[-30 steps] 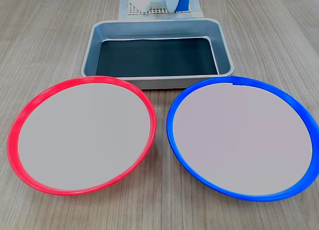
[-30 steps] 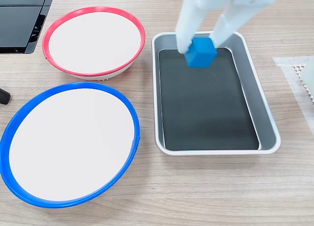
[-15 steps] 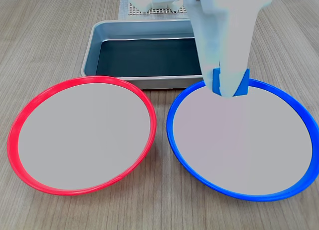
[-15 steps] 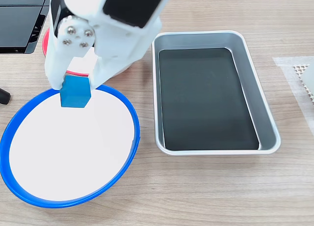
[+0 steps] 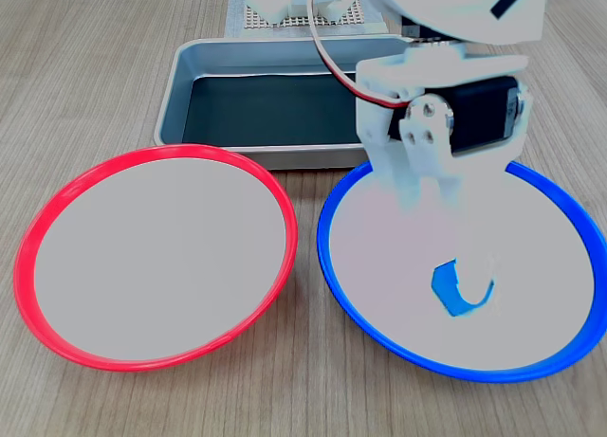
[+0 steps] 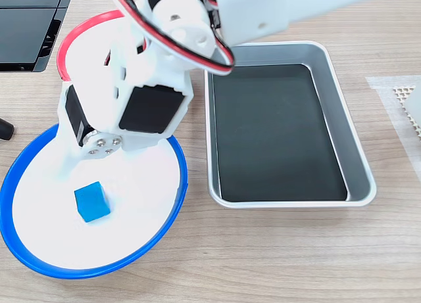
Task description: Move a blue block from tray to blue dish
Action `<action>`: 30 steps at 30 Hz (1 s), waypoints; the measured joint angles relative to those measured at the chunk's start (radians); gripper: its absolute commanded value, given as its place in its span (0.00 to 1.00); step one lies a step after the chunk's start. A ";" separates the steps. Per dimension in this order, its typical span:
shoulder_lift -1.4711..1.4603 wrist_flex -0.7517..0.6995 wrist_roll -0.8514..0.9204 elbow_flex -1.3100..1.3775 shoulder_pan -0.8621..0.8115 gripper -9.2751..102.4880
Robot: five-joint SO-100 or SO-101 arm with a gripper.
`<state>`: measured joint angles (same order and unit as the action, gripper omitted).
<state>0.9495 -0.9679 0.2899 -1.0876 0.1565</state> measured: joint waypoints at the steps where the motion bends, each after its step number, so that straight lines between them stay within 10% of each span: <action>1: 0.018 0.018 0.014 -0.025 -0.002 0.45; 11: 0.620 0.324 -0.075 -0.506 -0.032 0.55; 18: 1.281 0.558 -0.304 -1.009 -0.117 0.08; 30: 2.036 0.216 -0.417 -1.687 -0.178 0.08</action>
<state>2.9851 -0.7517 -0.1273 -2.7750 -0.0215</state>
